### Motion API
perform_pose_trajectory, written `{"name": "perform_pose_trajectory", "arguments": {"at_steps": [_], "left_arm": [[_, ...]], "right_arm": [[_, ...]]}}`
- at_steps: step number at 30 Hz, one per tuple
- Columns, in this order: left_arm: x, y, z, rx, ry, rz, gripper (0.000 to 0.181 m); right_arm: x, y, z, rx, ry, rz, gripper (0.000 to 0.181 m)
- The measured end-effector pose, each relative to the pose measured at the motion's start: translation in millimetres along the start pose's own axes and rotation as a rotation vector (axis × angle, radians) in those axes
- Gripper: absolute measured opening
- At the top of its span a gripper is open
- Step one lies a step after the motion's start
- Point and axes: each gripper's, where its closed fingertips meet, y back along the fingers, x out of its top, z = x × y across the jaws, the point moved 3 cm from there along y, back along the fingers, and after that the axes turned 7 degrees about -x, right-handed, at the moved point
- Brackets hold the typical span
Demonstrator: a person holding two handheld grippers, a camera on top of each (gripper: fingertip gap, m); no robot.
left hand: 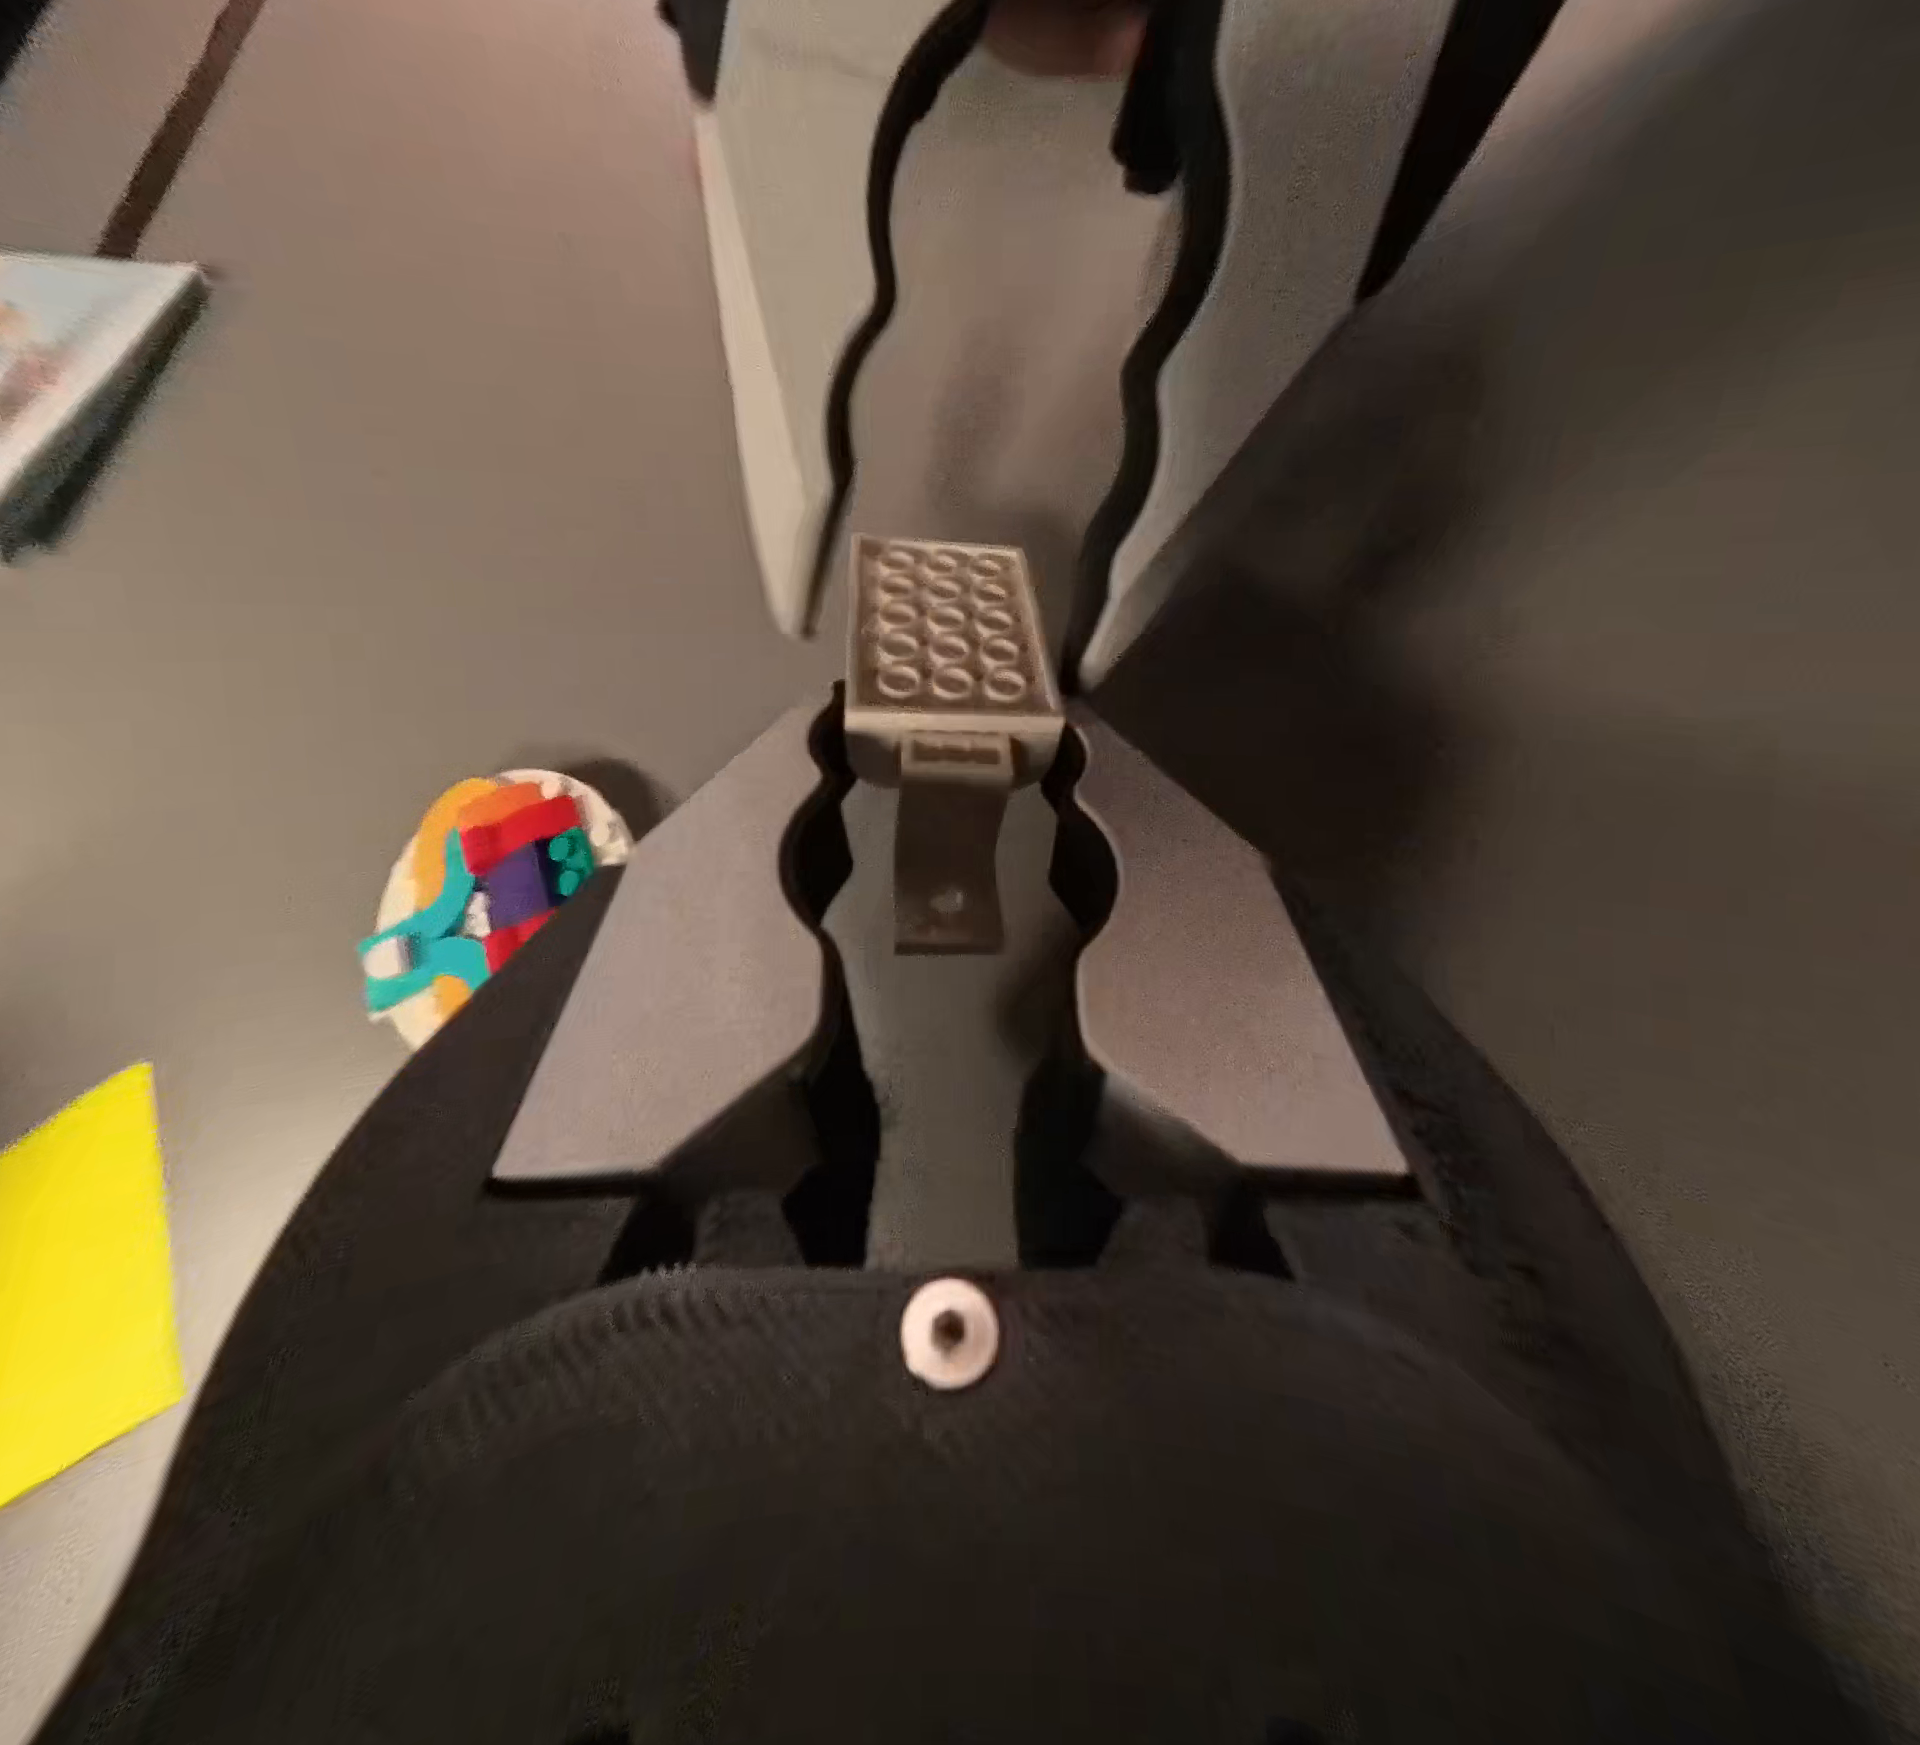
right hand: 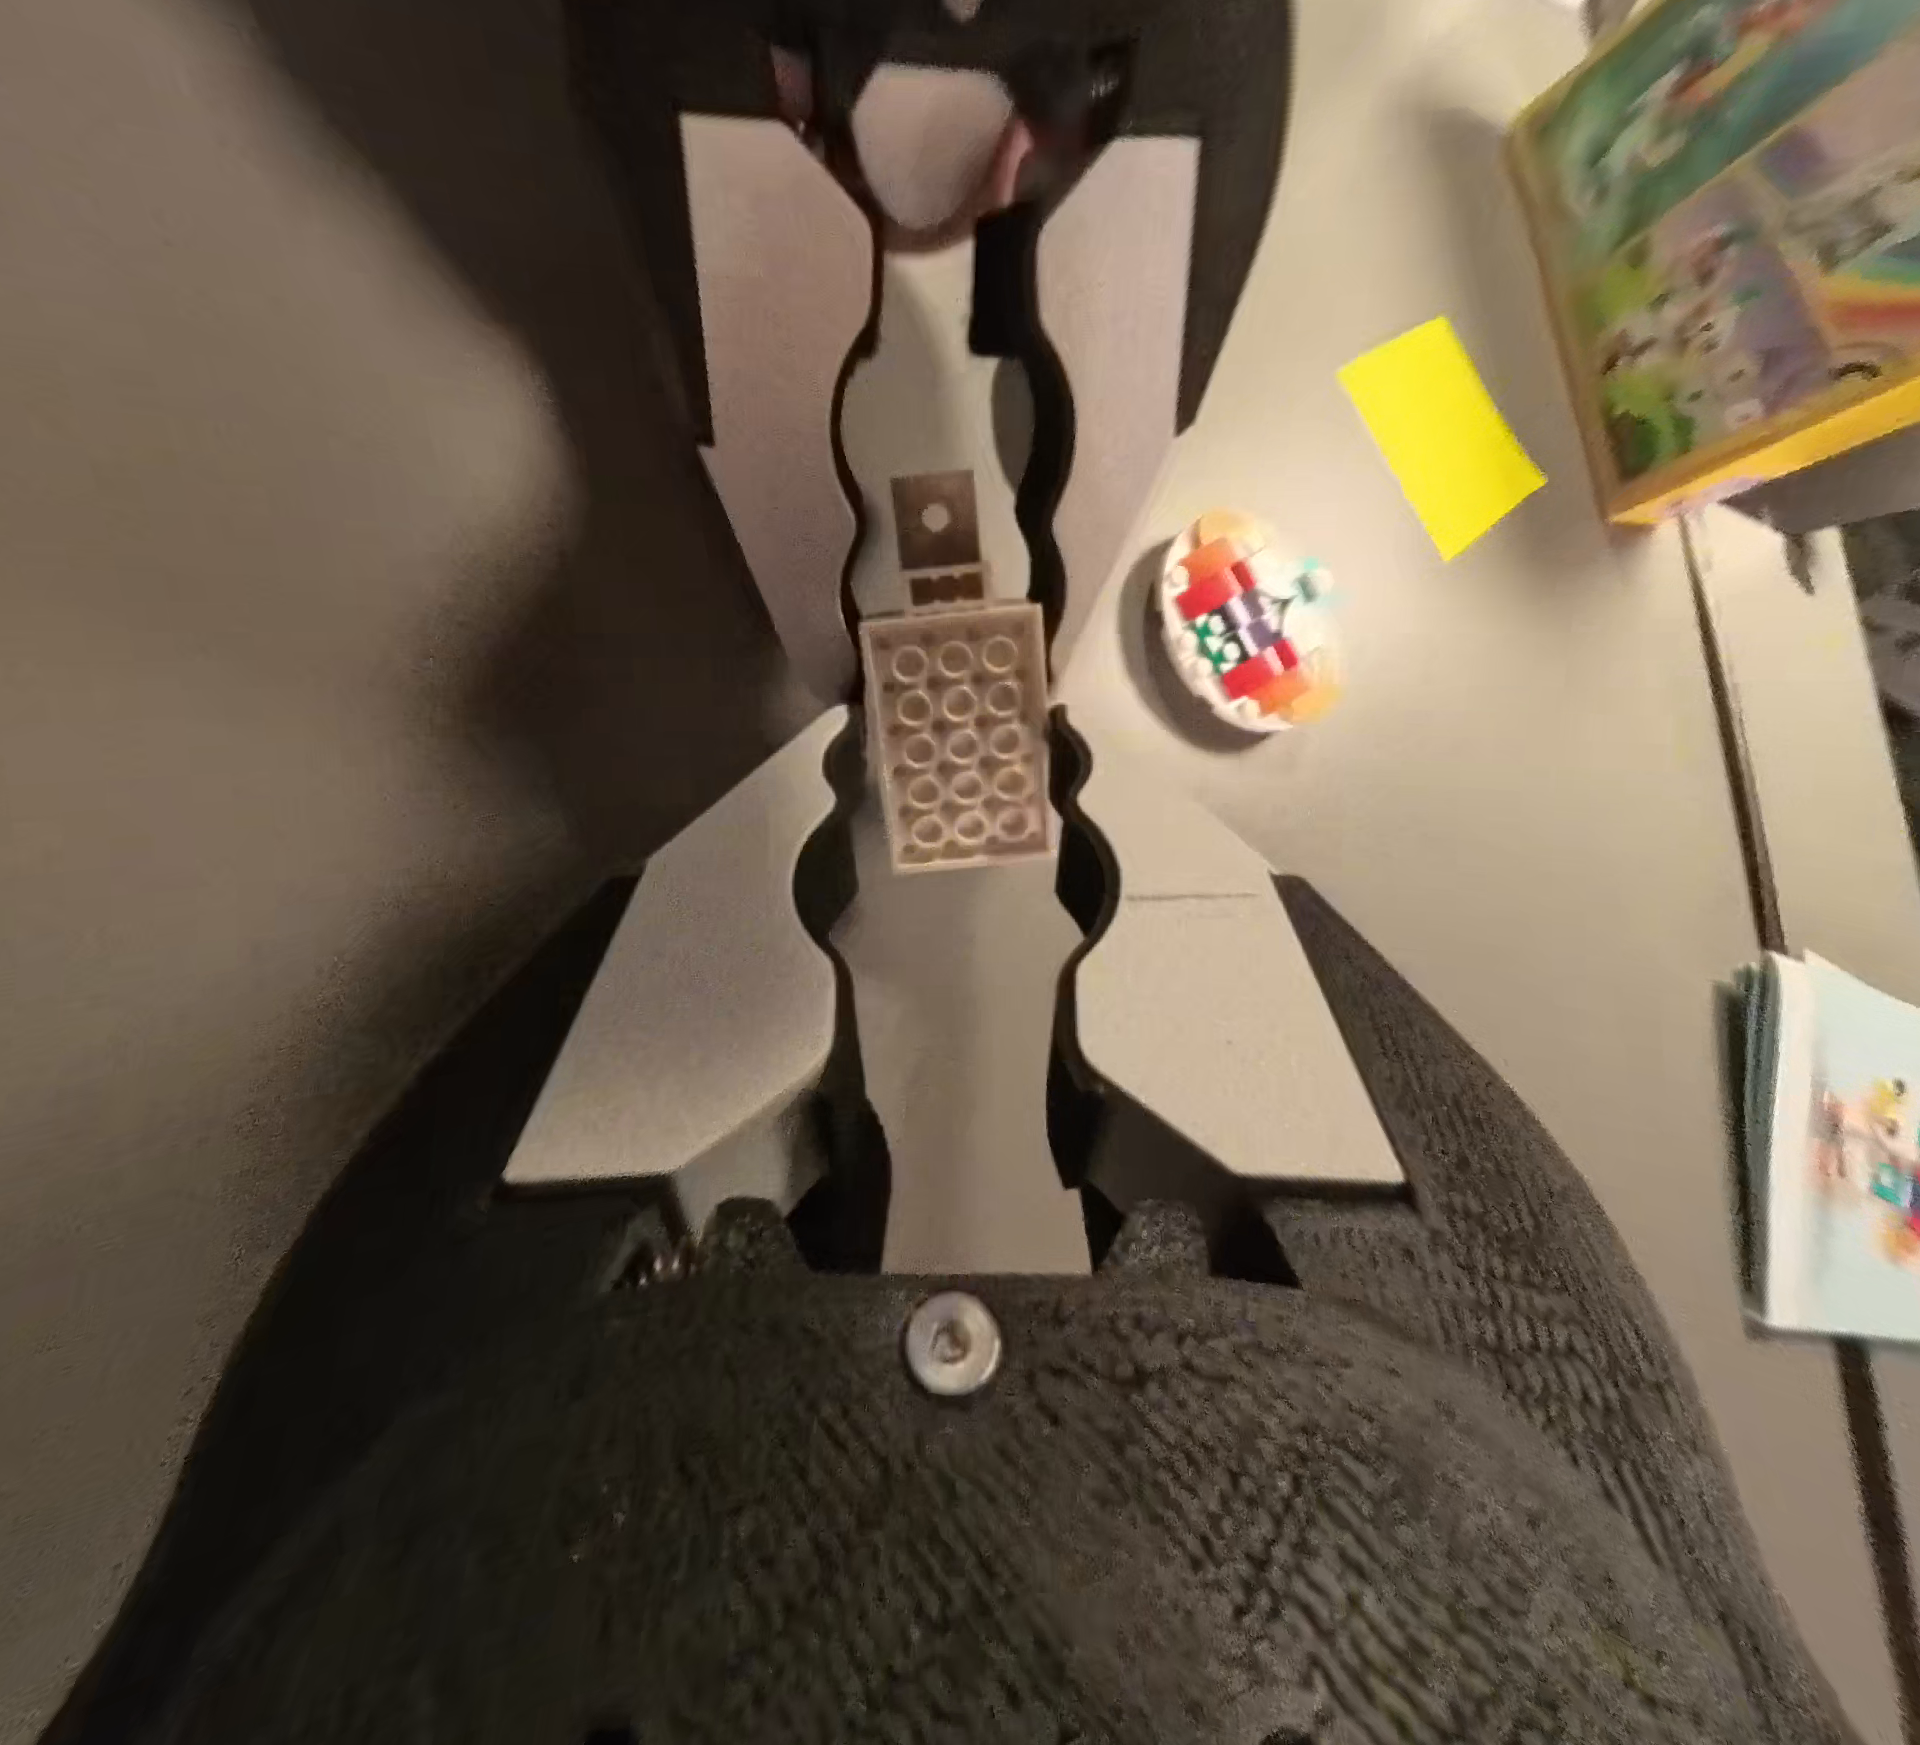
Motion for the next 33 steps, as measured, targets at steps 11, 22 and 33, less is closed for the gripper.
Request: {"name": "perform_pose_trajectory", "arguments": {"at_steps": [11,22,33], "left_arm": [[-7.2,-1.8,-4.7,0.044,-0.032,-0.009,0.035],[-12.3,-2.7,-3.2,-0.004,0.076,-0.011,0.027],[-12.5,-5.3,-9.3,-0.073,0.239,0.009,0.033]], "right_arm": [[-1.4,-7.7,-1.0,-0.191,0.184,-0.137,0.030],[0.0,7.0,-1.9,-0.542,0.573,-0.081,0.031],[0.0,36.4,25.4,-0.531,0.091,0.209,0.030]]}}
